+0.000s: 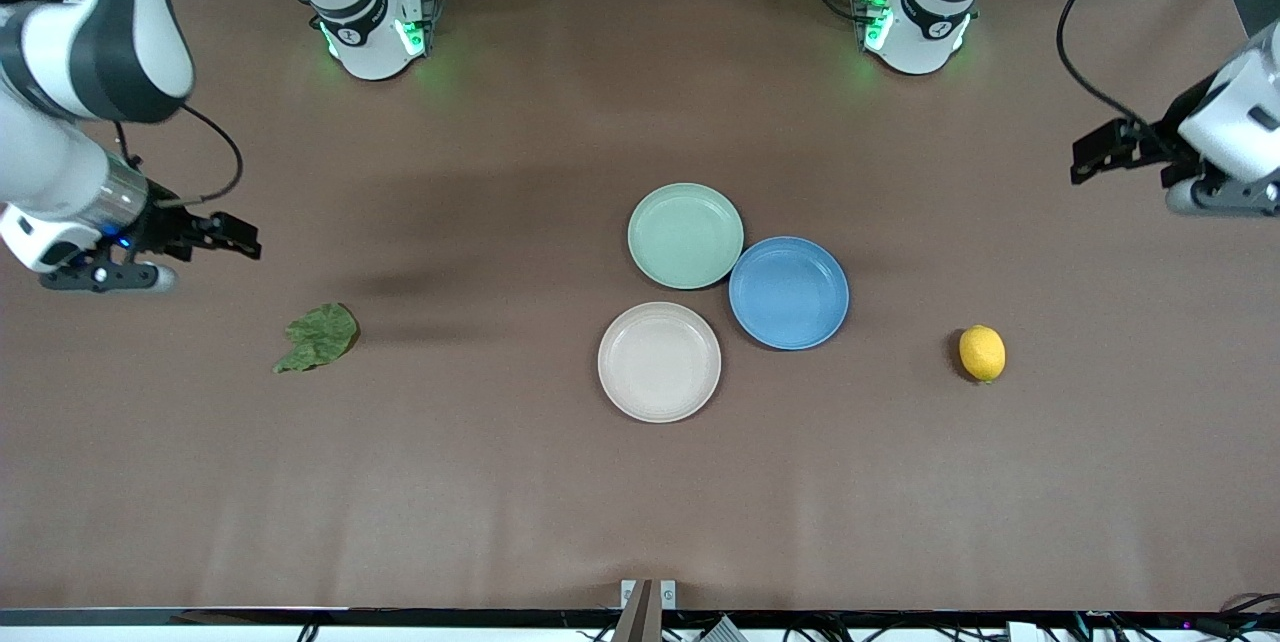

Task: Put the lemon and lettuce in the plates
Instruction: 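Reach the right gripper to the lettuce while the left gripper reaches the lemon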

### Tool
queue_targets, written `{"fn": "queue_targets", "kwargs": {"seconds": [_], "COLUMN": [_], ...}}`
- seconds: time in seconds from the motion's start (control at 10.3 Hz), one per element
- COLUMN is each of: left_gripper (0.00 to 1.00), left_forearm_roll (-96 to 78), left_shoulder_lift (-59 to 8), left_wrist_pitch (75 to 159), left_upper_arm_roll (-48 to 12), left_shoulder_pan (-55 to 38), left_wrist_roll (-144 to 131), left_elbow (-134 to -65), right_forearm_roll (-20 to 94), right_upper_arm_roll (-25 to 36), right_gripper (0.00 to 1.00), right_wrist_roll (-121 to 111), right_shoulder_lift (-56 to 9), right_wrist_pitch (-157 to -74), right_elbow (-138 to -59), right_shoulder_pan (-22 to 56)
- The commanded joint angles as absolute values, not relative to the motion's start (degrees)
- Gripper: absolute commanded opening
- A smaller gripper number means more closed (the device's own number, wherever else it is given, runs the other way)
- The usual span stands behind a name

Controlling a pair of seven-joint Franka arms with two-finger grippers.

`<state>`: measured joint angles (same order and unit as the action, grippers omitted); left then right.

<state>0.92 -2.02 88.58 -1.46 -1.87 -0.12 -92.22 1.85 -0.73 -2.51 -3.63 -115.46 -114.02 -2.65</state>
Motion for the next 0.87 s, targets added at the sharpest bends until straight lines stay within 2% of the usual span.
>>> {"fn": "queue_targets", "kwargs": {"seconds": [0.0,0.19,0.68,0.78], "left_gripper": [1.00,1.00,1.00,1.00], "left_forearm_roll": [1.4,1.6,2.1,2.6], "left_shoulder_lift": [-1.7,-1.9,-14.4,-17.3], "left_wrist_pitch": [97.6,107.7,117.0,119.6], "left_upper_arm_roll": [-1.4,-1.4,-1.3,-1.3], "left_shoulder_pan": [-1.1,-1.1,-0.4,-0.4], "left_wrist_roll": [-0.6,-0.7,-0.6,-0.6], "left_elbow": [-100.8,-108.9,-109.6,-109.3], "right_forearm_roll": [1.2,1.2,1.3,1.4], "right_upper_arm_roll": [-1.0,-0.6,0.9,0.9], "right_gripper": [1.00,1.00,1.00,0.94], "right_wrist_roll": [-2.1,-2.1,-2.2,-2.0], "right_shoulder_lift": [-9.0,-15.0,-26.7,-28.5], "right_wrist_pitch": [-126.2,-136.6,-151.9,-154.5], "right_elbow": [-117.6,-120.0,-120.0,-119.9], "right_shoulder_pan": [-3.1,-3.2,-3.2,-3.0]}}
